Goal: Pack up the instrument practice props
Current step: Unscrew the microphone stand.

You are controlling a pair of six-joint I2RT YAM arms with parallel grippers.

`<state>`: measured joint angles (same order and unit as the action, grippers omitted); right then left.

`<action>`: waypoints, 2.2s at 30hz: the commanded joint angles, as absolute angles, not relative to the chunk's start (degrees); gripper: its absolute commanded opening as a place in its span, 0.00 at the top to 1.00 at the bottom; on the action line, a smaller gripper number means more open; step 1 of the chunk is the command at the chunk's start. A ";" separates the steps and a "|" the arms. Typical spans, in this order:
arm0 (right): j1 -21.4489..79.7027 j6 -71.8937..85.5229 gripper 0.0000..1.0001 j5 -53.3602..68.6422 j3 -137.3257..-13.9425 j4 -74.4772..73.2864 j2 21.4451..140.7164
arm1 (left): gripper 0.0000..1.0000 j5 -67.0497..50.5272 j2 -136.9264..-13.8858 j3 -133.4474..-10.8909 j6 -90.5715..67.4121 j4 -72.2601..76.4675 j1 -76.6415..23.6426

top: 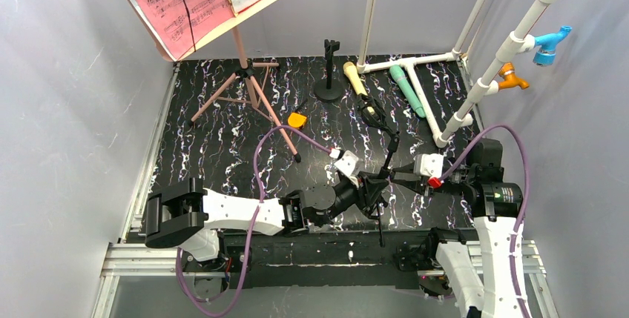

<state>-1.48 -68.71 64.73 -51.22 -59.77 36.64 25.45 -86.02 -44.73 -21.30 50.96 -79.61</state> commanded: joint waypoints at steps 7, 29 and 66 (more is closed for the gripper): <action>-2.70 -43.55 0.45 62.03 -50.17 -42.50 34.79 | 1.00 30.01 -81.05 -43.07 -20.23 55.61 -79.10; -4.58 17.15 0.17 74.02 -41.74 -26.55 39.92 | 1.00 29.29 -82.03 -40.29 -9.85 68.54 -79.10; -3.97 30.06 0.60 75.12 -36.60 -14.59 41.15 | 1.00 30.85 -88.10 -44.30 -9.19 70.93 -79.19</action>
